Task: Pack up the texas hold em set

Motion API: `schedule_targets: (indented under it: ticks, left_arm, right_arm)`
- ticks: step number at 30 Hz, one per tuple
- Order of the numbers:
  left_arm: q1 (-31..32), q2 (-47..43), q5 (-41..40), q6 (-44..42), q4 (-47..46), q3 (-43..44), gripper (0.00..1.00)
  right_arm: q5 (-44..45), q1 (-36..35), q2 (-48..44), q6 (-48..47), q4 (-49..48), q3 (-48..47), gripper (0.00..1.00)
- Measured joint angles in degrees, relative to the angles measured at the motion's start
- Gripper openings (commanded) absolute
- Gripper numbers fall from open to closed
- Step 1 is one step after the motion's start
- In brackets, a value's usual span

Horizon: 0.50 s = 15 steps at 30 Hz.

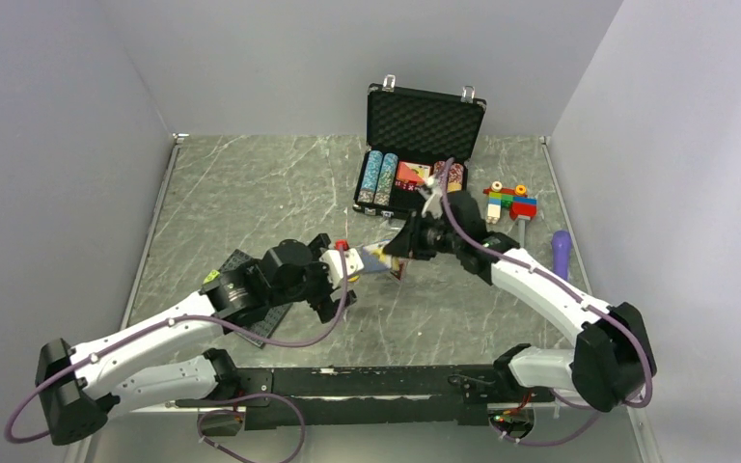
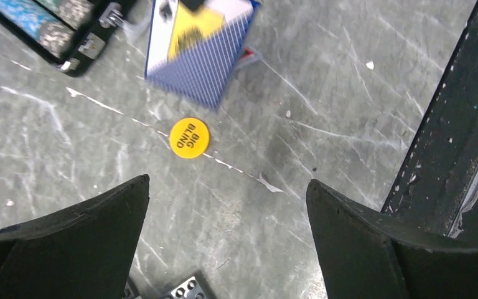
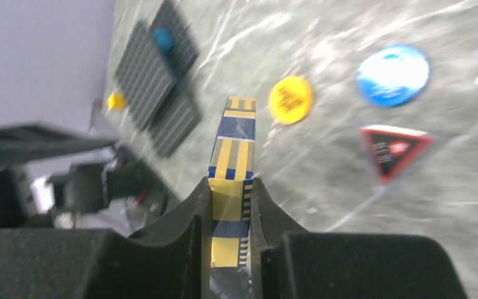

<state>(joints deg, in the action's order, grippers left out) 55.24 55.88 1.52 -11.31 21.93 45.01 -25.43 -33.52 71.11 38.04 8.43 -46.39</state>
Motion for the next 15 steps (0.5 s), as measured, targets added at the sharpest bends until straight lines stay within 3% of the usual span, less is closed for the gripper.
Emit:
schedule_targets:
  ticks: [4, 7, 12, 15]
  left_arm:
    - [-2.78, -4.5, -0.22, 0.15, -0.55, 0.0, 0.99]
    - [-8.55, -7.34, 0.13, 1.62, -1.31, 0.0, 0.99]
    - [-19.71, -9.75, 2.86, 5.35, -1.55, 0.0, 0.99]
    - [-23.37, -11.8, 4.39, 6.97, -1.77, 0.0, 0.99]
  right_arm:
    - [4.66, 9.4, -0.07, -3.82, 2.01, -1.88, 0.0]
    - [7.19, 14.16, 1.07, -6.56, 2.25, -4.2, 0.0]
    - [9.55, 21.22, 10.82, -10.64, 0.92, -11.54, 0.0]
    - [9.46, 23.21, 16.55, -11.26, -0.44, -14.25, 0.0]
